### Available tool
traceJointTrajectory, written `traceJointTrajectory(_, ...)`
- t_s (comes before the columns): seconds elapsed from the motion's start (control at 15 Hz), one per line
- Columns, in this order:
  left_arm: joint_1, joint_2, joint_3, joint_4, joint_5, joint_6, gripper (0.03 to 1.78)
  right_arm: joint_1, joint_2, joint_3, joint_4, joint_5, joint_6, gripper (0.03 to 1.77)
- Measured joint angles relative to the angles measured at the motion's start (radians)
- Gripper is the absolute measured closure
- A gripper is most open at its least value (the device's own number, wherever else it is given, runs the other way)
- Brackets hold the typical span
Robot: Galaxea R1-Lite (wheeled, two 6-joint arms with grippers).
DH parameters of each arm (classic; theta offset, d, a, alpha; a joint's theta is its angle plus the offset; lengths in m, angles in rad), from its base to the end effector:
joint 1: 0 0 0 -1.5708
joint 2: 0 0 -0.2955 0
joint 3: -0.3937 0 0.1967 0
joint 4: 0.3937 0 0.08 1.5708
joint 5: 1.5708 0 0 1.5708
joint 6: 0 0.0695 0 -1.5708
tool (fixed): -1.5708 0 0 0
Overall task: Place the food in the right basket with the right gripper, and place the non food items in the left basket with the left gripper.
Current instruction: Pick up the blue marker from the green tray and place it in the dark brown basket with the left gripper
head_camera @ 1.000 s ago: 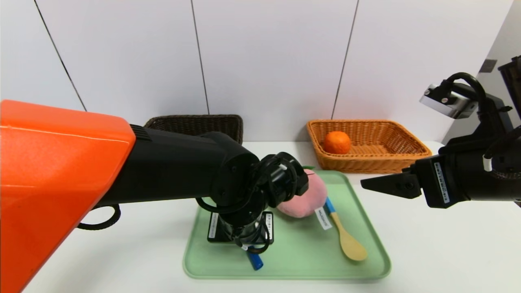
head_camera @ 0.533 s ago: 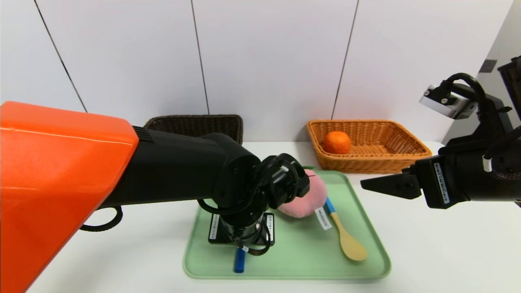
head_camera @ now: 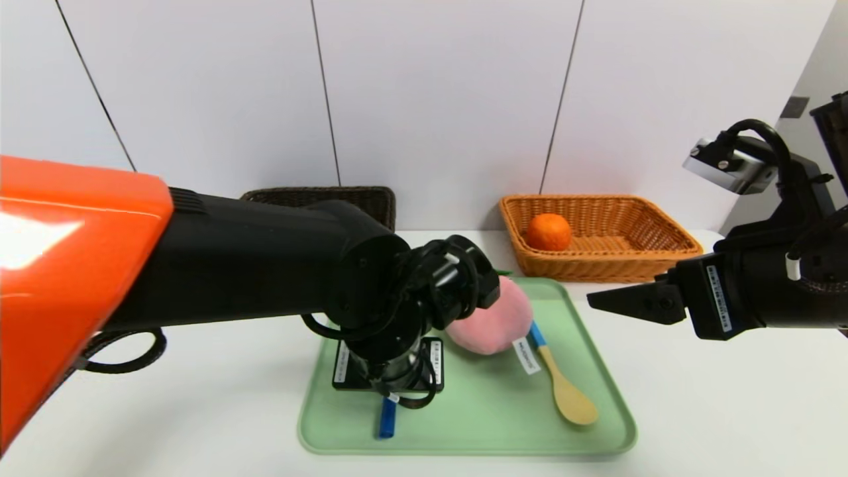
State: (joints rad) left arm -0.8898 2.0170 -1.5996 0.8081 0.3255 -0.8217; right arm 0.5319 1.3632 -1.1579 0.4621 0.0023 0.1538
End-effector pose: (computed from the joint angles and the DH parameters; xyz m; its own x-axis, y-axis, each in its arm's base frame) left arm 0.2524 -0.2762 0.1247 0.4504 -0.0478 -0.8916 0.0211 0.9989 -0.0430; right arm 0.2152 0.1268 0.2335 0.6758 0.4003 -0.6189 -0.4210 0.8989 0.1217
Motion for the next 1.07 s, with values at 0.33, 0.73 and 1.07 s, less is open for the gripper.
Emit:
traceJointTrajectory(0.33, 0.000, -0.193, 0.000, 0.004, -0.004, 0.127, 1.65, 0.000, -0.001, -0.001, -0.001, 0.002, 0.000, 0.10)
traceJointTrajectory(0.73, 0.104, -0.368, -0.010, 0.015, -0.007, 0.486, 1.65, 0.000, -0.005, -0.003, -0.002, 0.000, 0.000, 0.10)
traceJointTrajectory(1.07, 0.321, -0.393, -0.091, 0.012, -0.104, 0.844, 1.65, 0.000, -0.009, -0.001, 0.000, 0.000, -0.003, 0.10)
